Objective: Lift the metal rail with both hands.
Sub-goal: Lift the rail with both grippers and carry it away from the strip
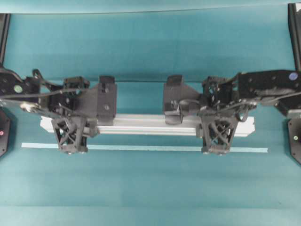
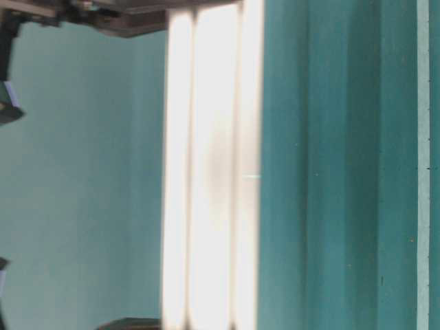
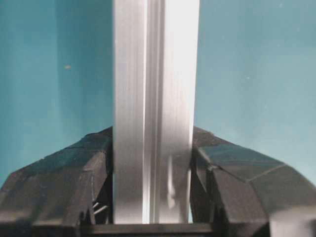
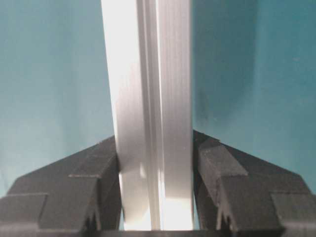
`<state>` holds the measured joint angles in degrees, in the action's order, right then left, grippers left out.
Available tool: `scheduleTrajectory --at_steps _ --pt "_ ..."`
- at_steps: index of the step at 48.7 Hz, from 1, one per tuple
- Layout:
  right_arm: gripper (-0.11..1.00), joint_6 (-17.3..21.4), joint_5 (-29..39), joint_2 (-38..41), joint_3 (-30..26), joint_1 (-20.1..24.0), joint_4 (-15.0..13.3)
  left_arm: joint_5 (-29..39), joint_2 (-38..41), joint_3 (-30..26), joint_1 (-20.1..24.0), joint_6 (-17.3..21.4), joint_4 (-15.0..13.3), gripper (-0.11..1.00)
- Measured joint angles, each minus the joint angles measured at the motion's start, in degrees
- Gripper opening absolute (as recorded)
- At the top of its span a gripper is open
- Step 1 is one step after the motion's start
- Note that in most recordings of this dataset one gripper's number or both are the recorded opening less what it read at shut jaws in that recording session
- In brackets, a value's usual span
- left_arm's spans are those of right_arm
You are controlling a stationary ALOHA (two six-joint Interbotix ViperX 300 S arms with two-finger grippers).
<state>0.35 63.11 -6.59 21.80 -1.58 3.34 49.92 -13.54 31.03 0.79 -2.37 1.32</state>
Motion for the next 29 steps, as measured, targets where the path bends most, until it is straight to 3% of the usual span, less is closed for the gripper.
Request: scheduleTrajectory --at_steps 29 --pt "0.38 -0.1 12.7 -1.7 -9.9 -2.3 -0.3 7.7 -4.2 -6.9 1.8 -1.1 0.0 0.36"
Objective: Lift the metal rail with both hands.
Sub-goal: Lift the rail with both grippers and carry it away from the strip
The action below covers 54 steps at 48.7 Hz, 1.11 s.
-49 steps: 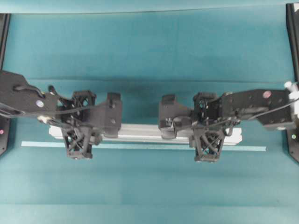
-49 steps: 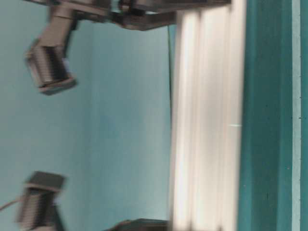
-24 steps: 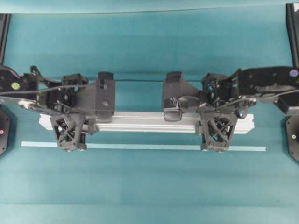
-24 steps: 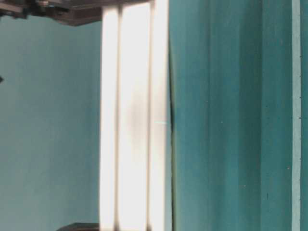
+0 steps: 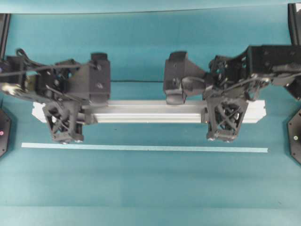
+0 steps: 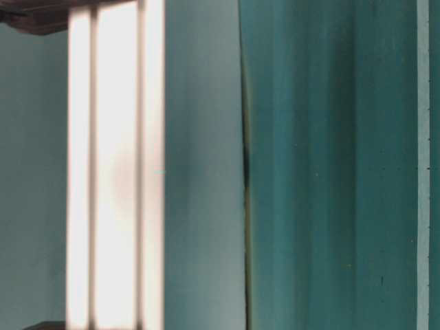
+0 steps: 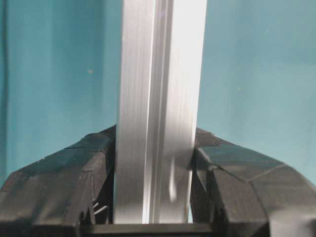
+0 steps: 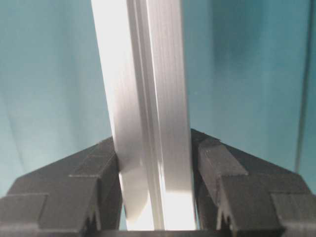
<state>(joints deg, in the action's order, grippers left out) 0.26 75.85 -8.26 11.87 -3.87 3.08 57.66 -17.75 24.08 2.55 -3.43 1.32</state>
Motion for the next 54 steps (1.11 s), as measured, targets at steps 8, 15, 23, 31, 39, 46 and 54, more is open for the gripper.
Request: scheduleTrajectory --at_steps 8,15,23,31,39,46,54 --pt "0.38 0.0 2.2 -0.4 -2.9 0.0 0.1 3.8 -1.6 -3.6 0.2 -0.1 0.0 0.36" --pt "0.38 0.1 4.4 -0.5 -5.5 0.0 0.0 6.3 -2.1 -6.3 0.2 -0.1 -0.1 0.36" --pt "0.38 1.4 6.9 -0.5 -10.1 0.1 0.0 8.4 -2.4 -9.0 0.2 -0.2 -0.1 0.36" --pt "0.38 3.1 10.7 -0.5 -14.6 0.4 -0.4 9.4 -2.5 -11.2 0.2 -0.2 -0.1 0.36" --pt "0.38 3.2 14.1 -0.5 -17.9 0.5 -0.7 11.6 -2.5 -15.2 0.4 -0.2 -0.1 0.36" --pt "0.38 3.3 14.8 -0.6 -20.7 0.5 -0.8 13.8 -2.6 -19.0 0.7 -0.2 -0.1 0.36" --pt "0.38 3.3 15.3 -0.8 -23.2 0.5 -1.2 14.8 -2.6 -22.1 0.8 -0.2 -0.1 0.36"
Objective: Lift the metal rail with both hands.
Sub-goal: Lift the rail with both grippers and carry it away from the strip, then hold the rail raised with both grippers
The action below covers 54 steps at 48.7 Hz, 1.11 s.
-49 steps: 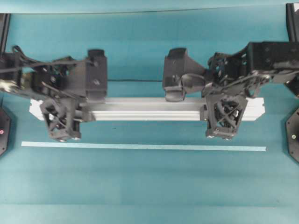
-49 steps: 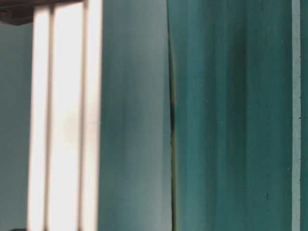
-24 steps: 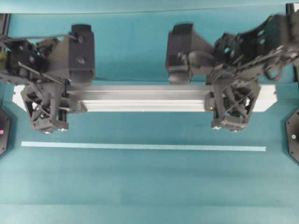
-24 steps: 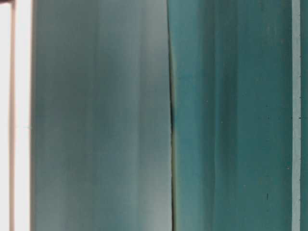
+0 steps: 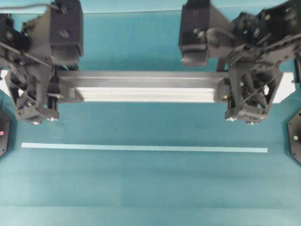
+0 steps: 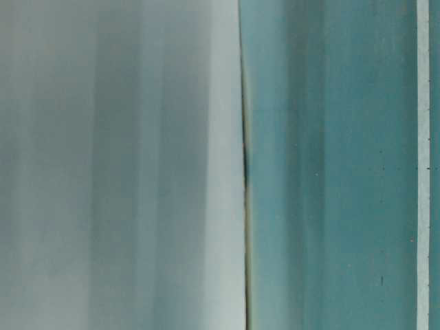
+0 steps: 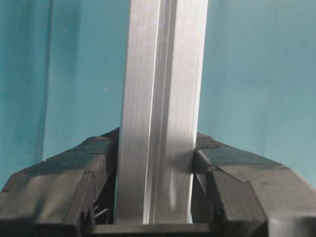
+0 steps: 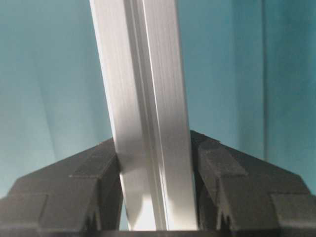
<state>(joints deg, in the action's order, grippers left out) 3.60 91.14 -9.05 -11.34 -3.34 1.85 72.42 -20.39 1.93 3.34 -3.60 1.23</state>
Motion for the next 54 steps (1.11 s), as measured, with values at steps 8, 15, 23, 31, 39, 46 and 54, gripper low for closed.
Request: scheduleTrajectory --at_steps 8,15,23,31,39,46,54 --pt "0.38 0.0 0.4 -0.4 -2.4 0.0 -0.5 0.8 0.0 -3.2 0.1 0.0 0.0 0.36" --pt "0.38 0.0 0.7 -0.4 -4.7 0.0 -0.7 1.5 0.0 -5.4 0.1 0.1 0.0 0.36" --pt "0.38 0.0 0.9 -0.4 -6.3 0.0 -0.8 1.8 -0.1 -6.3 0.2 0.0 0.0 0.36" --pt "0.38 0.0 1.0 -0.4 -6.6 -0.1 -0.8 1.8 -0.1 -6.3 0.1 0.1 0.0 0.36" --pt "0.38 0.0 1.0 -0.4 -6.6 0.0 -0.8 1.8 0.0 -6.4 0.2 0.1 0.0 0.36" --pt "0.38 0.0 1.0 -0.6 -5.9 -0.1 -0.8 1.8 0.1 -6.1 0.2 0.1 0.0 0.36" --pt "0.38 0.0 0.4 -0.2 -1.3 -0.1 -1.1 1.4 0.3 -2.1 0.2 0.2 0.0 0.36"
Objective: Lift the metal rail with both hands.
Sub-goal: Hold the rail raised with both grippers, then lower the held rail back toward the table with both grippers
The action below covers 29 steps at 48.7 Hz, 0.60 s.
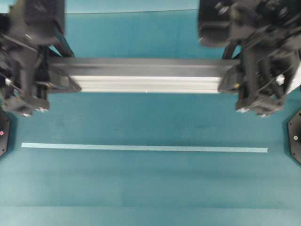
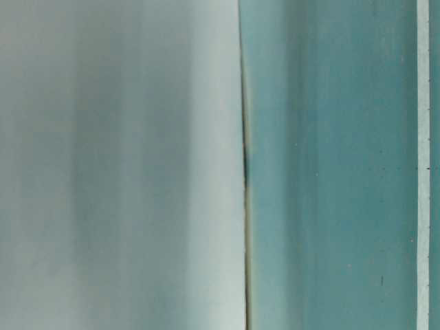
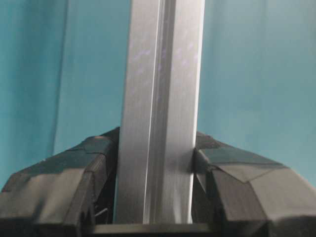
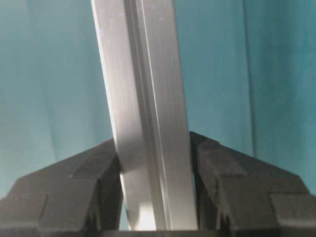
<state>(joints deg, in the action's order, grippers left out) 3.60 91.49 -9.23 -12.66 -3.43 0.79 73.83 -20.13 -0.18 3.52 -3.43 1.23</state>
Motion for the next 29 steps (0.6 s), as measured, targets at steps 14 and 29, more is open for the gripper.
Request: scheduleTrajectory --at_steps 14,29 --pt "0.38 -0.6 -7.1 0.2 12.1 -0.3 -0.4 -9.4 0.1 12.2 0.3 -0.1 0.1 0.36" --pt "0.38 -3.6 -16.7 -0.3 21.7 -0.5 -0.6 -18.8 0.5 23.2 0.4 -0.2 0.0 0.36"
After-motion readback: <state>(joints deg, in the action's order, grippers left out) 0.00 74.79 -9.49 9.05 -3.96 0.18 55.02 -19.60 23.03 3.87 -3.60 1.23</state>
